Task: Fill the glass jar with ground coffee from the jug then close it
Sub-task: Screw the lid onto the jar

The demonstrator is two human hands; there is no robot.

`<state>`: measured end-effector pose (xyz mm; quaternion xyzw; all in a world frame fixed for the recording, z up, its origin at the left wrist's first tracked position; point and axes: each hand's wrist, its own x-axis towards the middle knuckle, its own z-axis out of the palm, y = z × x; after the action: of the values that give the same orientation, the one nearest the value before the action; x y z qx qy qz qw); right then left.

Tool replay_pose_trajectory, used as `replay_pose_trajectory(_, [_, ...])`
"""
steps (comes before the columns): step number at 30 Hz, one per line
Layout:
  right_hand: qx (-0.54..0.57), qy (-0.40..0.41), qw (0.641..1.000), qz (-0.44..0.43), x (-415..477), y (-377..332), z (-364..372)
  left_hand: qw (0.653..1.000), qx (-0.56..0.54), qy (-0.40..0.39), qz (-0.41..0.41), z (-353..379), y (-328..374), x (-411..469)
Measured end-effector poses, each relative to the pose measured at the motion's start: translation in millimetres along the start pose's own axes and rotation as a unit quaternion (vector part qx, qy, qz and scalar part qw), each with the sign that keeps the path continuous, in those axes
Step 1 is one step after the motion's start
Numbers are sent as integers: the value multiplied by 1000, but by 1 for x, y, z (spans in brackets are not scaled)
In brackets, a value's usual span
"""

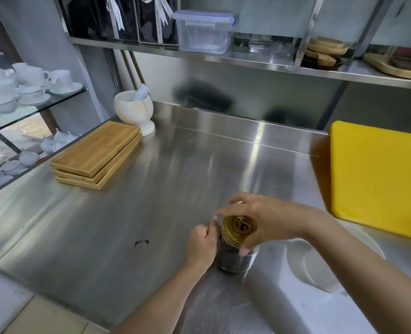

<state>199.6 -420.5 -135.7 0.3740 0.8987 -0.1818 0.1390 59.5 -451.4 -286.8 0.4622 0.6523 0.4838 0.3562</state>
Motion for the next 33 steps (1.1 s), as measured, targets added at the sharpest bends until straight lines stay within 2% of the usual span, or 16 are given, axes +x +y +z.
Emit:
replay_pose_trajectory(3, [-63, 14, 997, -48, 4, 2, 8, 1000, -2, -3, 8, 0, 0, -1])
replay_pose_trajectory(7, [-96, 71, 992, -45, 6, 3, 18, 1000, -13, -1, 9, 0, 0, -1])
replay_pose_trajectory(12, [-180, 193, 961, -87, 9, 7, 37, 999, -29, -13, 11, 0, 2, -1])
replay_pose_trajectory(16, [-188, 281, 934, -120, 15, 13, 48, 999, -29, -17, 7, 1, 4, 1])
replay_pose_trajectory(22, [-170, 332, 925, -67, 18, 7, 60, 997, -24, 69, 29, 9, 6, -5])
replay_pose_trajectory(26, [-174, 359, 917, -10, 18, -2, 67, 995, -44, 94, 5, 13, 2, -4])
replay_pose_trajectory(29, [-175, 362, 916, 3, 18, -3, 69, 996, -72, 48, -1, 11, -3, 3])
replay_pose_trajectory(33, [-180, 335, 920, -90, 17, 12, 61, 995, -83, -55, -12, 4, -2, 11])
